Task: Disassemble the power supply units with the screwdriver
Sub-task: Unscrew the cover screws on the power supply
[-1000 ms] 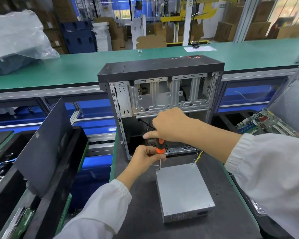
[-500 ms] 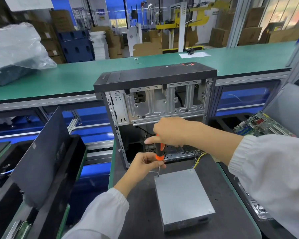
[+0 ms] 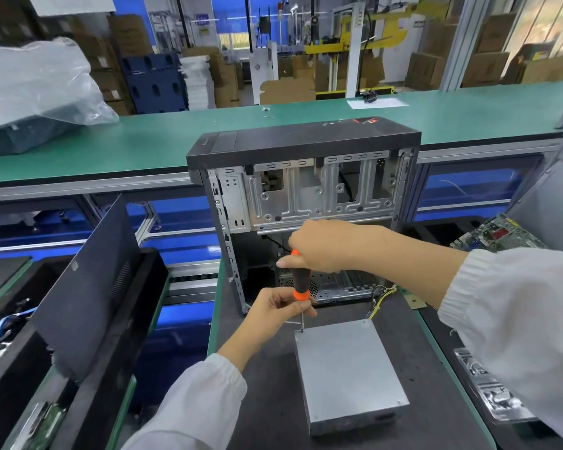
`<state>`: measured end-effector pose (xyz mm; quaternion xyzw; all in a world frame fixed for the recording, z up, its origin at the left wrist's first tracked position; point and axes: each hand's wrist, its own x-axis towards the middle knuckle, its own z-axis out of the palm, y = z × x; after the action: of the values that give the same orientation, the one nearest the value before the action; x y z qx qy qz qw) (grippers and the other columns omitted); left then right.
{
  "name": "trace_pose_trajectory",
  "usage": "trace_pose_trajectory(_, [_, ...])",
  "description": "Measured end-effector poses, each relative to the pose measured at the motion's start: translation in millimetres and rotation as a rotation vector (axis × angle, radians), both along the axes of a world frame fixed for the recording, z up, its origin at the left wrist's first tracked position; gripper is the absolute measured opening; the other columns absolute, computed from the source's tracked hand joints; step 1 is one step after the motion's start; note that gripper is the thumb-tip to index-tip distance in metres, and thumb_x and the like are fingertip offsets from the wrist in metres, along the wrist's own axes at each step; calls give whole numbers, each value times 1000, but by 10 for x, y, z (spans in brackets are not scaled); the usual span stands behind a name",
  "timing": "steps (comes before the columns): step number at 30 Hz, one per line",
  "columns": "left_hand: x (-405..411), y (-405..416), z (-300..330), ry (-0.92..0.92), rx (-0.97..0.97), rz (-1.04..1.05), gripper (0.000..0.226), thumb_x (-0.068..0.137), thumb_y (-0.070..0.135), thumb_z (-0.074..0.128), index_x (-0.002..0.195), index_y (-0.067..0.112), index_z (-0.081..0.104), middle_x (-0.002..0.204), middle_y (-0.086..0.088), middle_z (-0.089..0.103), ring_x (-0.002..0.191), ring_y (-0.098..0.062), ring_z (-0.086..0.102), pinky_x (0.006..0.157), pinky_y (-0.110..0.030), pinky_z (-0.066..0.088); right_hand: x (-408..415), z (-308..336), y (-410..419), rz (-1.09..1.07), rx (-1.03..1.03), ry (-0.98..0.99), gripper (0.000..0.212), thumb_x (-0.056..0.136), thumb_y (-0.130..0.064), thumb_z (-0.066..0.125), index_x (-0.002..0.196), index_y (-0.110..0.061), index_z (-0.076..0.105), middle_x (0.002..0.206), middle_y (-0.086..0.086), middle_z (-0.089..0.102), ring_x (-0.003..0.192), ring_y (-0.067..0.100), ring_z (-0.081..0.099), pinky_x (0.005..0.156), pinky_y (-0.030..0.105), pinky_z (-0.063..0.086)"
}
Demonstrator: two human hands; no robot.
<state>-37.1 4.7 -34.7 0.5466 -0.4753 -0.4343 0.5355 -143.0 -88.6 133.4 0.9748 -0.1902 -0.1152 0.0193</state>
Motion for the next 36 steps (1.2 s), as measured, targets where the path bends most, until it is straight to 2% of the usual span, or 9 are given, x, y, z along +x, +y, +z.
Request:
trace_pose_trajectory(4, [-22,14,-6,25,-10,3,22,87,27,68,98,9,75,92,-12,76,95,-26,71,91,-35,55,0,122,-56,5,267,171,28,91,-22,58,117,-24,49,96,0,52,85,25,63,74,38,55])
trace_pose_trajectory(10, [-39,-20,-4,7,-6,6,23,86,30,68,96,11,75,90,-10,76,94,-25,71,94,-36,54,-13,122,81,-101,-83,70,64,87,-71,36,85,-10,54,69,-1,50,47,10,49,43,24,35])
trace_pose_trajectory(15, [-46,-26,-7,23,-34,2,17,90,20,66,97,6,73,93,-12,75,96,-26,70,94,-36,53,-41,66,67,-26,21,74,16,97,-27,52,105,-13,50,81,-1,42,65,16,45,52,27,34])
trace_pose_trajectory(17, [-56,-30,-6,38,-48,8,13,92,16,65,97,7,72,92,-12,75,95,-27,71,91,-32,54,-67,118,44,-4,168,108,32,89,-20,61,117,-21,47,96,-1,42,76,18,51,58,27,42])
trace_pose_trajectory(22, [-59,-48,-32,37,-41,25,15,94,14,62,97,2,71,89,-13,75,93,-28,70,91,-33,54,-45,113,96,-167,-40,-4,62,84,-70,46,92,-9,50,74,0,45,50,11,47,43,24,34])
trace_pose_trajectory(25, [-49,-39,-38,44,-35,19,16,93,16,63,98,3,71,90,-13,75,93,-28,70,94,-35,53,7,18,93,-142,-75,-16,51,96,-55,42,73,-9,45,67,3,48,46,12,45,42,23,33])
trace_pose_trajectory(27, [-53,-33,-37,49,-33,22,15,93,15,63,98,4,71,89,-13,75,92,-27,71,90,-33,54,9,52,66,-132,87,39,23,97,-33,51,97,-10,51,85,6,55,50,14,54,43,23,40])
trace_pose_trajectory(29, [-68,-27,-41,52,-31,28,15,93,15,63,98,4,72,89,-12,75,91,-24,71,85,-27,54,-10,122,34,-122,269,109,35,90,-22,63,119,-21,45,100,2,48,66,17,58,49,24,46])
trace_pose_trajectory(36, [-69,-25,-42,69,-23,29,17,93,14,63,101,1,71,89,-14,75,91,-27,71,89,-30,54,-32,111,143,-226,37,12,63,84,-70,47,91,-8,53,74,6,58,43,19,63,43,24,48])
